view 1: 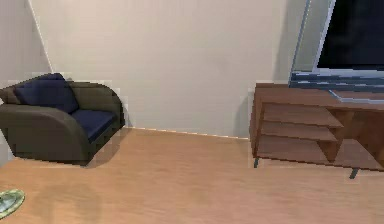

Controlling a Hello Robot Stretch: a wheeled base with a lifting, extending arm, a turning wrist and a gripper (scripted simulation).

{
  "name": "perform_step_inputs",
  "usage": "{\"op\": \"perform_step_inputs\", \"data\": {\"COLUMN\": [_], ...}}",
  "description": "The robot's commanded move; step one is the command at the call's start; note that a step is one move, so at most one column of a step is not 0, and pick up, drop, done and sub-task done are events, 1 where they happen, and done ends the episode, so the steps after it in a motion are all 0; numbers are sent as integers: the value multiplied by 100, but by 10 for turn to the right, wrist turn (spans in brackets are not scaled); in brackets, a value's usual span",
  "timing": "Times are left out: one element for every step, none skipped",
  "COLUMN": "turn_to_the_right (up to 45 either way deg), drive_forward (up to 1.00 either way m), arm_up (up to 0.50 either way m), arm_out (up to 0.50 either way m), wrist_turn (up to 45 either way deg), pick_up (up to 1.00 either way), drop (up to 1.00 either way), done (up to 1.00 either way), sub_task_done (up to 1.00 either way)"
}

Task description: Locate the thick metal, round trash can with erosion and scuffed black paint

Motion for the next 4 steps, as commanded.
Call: {"op": "perform_step_inputs", "data": {"turn_to_the_right": [90, 0, -450, -180], "drive_forward": [0, 10, 0, 0], "arm_up": [0, 0, 0, 0], "arm_out": [0, 0, 0, 0], "wrist_turn": [0, 0, 0, 0], "pick_up": [0, 0, 0, 0], "drop": [0, 0, 0, 0], "done": [0, 0, 0, 0], "sub_task_done": [0, 0, 0, 0]}}
